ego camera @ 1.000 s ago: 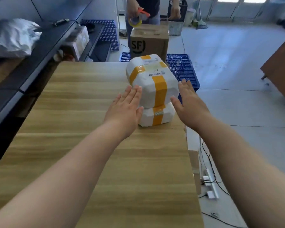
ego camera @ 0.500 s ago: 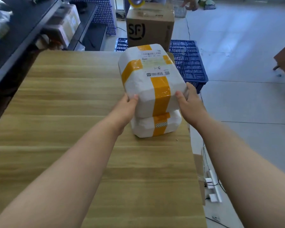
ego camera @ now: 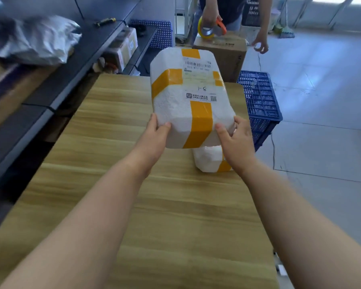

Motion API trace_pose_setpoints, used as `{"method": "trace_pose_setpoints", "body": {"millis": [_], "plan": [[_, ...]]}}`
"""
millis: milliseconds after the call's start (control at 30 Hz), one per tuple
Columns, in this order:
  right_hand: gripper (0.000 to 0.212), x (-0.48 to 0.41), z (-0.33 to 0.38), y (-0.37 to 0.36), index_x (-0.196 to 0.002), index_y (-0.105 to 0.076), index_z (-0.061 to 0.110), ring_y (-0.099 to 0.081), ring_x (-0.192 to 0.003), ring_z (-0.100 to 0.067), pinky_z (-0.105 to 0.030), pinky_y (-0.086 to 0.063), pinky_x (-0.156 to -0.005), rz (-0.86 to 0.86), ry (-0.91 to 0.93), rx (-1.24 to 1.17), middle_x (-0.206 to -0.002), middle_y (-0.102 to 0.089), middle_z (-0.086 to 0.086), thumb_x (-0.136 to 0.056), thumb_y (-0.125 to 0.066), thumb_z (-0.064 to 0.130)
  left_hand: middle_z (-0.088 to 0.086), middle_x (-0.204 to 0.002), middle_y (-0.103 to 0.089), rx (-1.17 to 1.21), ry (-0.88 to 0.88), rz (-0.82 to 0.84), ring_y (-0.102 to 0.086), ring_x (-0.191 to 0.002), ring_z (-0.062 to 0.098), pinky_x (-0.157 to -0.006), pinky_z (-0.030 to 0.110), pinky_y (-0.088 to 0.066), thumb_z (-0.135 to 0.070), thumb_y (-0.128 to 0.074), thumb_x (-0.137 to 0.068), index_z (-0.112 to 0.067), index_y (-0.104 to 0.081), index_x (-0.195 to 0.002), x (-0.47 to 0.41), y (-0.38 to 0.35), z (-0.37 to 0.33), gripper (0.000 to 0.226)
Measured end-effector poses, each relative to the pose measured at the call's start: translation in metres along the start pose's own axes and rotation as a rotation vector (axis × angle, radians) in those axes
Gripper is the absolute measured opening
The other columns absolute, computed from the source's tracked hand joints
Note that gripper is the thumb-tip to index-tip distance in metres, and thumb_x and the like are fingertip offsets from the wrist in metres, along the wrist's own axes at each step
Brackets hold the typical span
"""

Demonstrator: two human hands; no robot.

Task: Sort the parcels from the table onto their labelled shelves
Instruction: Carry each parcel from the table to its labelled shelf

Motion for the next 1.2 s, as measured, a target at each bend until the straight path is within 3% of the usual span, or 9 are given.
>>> {"method": "trace_pose_setpoints", "body": {"millis": [233, 400, 467, 533, 633, 900, 1033, 1133, 1200], "plan": [[0.062, 0.124, 0.062, -0.077, -0.138, -0.027, 0.014, -0.044, -0.124, -0.023, -0.035, -0.037, -0.101, 0.122, 0.096, -0.081, -0.139, -0.041, -0.008, -0.091, -0.053, 0.046, -0.007, -0.150, -0.036, 0.013, -0.007, -0.189, -0.037, -0.134, 0.013, -0.111, 0.036, -0.031, -0.043, -0.040, -0.099, -0.029, -0.016, -0.152, 0.141, 0.120, 0.016, 0.060], [0.060, 0.257, 0.105, -0.142, -0.137, -0.032, 0.011, -0.047, -0.119, -0.022, -0.033, -0.040, -0.094, 0.188, 0.184, -0.155, -0.136, -0.042, -0.010, -0.091, -0.054, 0.043, -0.015, -0.137, -0.040, 0.009, -0.035, -0.359, -0.038, -0.124, 0.004, -0.097, 0.024, -0.032, -0.041, -0.039, -0.100, -0.030, -0.018, -0.151, 0.289, 0.208, 0.035, 0.057], [0.059, 0.318, 0.119, -0.168, -0.137, -0.031, 0.012, -0.049, -0.115, -0.021, -0.031, -0.041, -0.091, 0.245, 0.205, -0.230, -0.135, -0.043, -0.010, -0.091, -0.055, 0.041, -0.017, -0.139, -0.035, 0.011, -0.036, -0.451, -0.032, -0.125, 0.002, -0.105, 0.025, -0.027, -0.046, -0.041, -0.098, -0.032, -0.014, -0.152, 0.354, 0.245, 0.051, 0.062], [0.061, 0.381, 0.133, -0.193, -0.137, -0.029, 0.015, -0.051, -0.112, -0.019, -0.034, -0.044, -0.094, 0.322, 0.237, -0.294, -0.133, -0.045, -0.008, -0.090, -0.056, 0.044, -0.016, -0.147, -0.031, 0.042, -0.024, -0.562, -0.030, -0.131, 0.004, -0.111, 0.032, -0.025, -0.051, -0.042, -0.095, -0.034, -0.011, -0.152, 0.417, 0.280, 0.067, 0.066], [0.063, 0.464, 0.155, -0.226, -0.139, -0.026, 0.018, -0.050, -0.114, -0.017, -0.036, -0.045, -0.097, 0.439, 0.286, -0.341, -0.133, -0.042, -0.003, -0.090, -0.056, 0.044, -0.020, -0.136, -0.032, 0.077, -0.015, -0.711, -0.029, -0.123, 0.000, -0.102, 0.026, -0.026, -0.050, -0.042, -0.096, -0.037, -0.013, -0.151, 0.503, 0.321, 0.086, 0.063], [0.060, 0.647, 0.191, -0.281, -0.136, -0.026, 0.020, -0.051, -0.105, -0.002, -0.017, -0.049, -0.084, 0.800, 0.444, -0.399, -0.124, -0.043, 0.006, -0.089, -0.060, 0.037, -0.026, -0.139, -0.031, 0.114, 0.006, -1.098, -0.029, -0.125, -0.005, -0.104, 0.023, -0.024, -0.046, -0.041, -0.097, -0.036, -0.016, -0.151, 0.709, 0.377, 0.128, 0.060], [0.056, 0.720, 0.195, -0.300, -0.129, -0.028, 0.027, -0.054, -0.109, -0.005, -0.026, -0.050, -0.090, 1.029, 0.516, -0.420, -0.126, -0.046, 0.003, -0.086, -0.063, 0.039, -0.029, -0.135, -0.030, 0.182, 0.003, -1.287, -0.031, -0.124, -0.008, -0.097, 0.016, -0.026, -0.049, -0.042, -0.093, -0.033, -0.014, -0.152, 0.793, 0.375, 0.144, 0.067], [0.051, 0.772, 0.203, -0.312, -0.126, -0.029, 0.027, -0.053, -0.105, -0.001, -0.017, -0.049, -0.082, 1.199, 0.559, -0.427, -0.122, -0.046, 0.007, -0.088, -0.062, 0.031, -0.025, -0.143, -0.036, 0.200, 0.004, -1.438, -0.037, -0.128, -0.005, -0.104, 0.021, -0.031, -0.062, -0.048, -0.077, -0.035, -0.017, -0.151, 0.852, 0.371, 0.153, 0.085], [0.048, 0.807, 0.208, -0.318, -0.124, -0.030, 0.026, -0.054, -0.099, 0.003, -0.009, -0.047, -0.075, 1.309, 0.591, -0.444, -0.117, -0.047, 0.011, -0.089, -0.062, 0.027, -0.025, -0.141, -0.041, 0.182, -0.009, -1.558, -0.040, -0.125, -0.008, -0.104, 0.021, -0.032, -0.061, -0.051, -0.077, -0.034, -0.020, -0.150, 0.889, 0.363, 0.156, 0.083]]}}
Point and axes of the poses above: each hand's wrist, its own x-axis away from the middle knuckle, its own y-axis out of the back of the hand, z = x × y, the point moved 5 cm from there along -x, towards the middle knuckle
